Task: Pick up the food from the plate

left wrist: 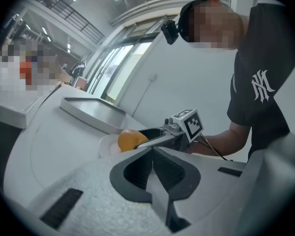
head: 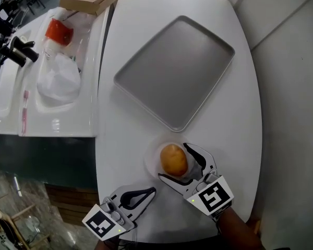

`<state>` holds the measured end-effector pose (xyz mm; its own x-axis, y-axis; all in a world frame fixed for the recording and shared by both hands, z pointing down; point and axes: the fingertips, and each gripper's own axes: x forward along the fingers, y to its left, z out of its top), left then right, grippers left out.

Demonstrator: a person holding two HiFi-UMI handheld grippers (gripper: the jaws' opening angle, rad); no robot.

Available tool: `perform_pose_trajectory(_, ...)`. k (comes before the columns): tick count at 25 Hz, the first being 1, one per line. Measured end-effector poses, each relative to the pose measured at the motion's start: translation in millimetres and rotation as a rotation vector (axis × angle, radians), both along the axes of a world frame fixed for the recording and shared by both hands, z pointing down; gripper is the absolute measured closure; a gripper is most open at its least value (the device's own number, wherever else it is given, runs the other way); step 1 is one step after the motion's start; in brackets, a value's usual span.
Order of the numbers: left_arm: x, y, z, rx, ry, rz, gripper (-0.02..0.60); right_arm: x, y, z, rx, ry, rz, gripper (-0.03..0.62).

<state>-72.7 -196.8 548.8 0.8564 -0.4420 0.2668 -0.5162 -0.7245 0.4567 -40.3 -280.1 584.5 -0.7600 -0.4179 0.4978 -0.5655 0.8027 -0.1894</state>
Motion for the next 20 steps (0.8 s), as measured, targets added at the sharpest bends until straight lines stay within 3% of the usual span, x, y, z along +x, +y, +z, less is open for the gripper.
perform_pose_trajectory(10,-1,3,6,-0.014,0.0,-0.018,0.575,-1,2,11,0.008,0.067,-0.031,0.193)
perform_pose_trajectory(11,-1,4,5,-0.014,0.001,-0.021,0.577,-1,2,11,0.008,0.069,-0.028,0.222)
perform_pose_trajectory(20,-4,14,-6,-0.017,0.012,-0.045,0.575,12,3,-4,0.008,0.042,0.005,0.227)
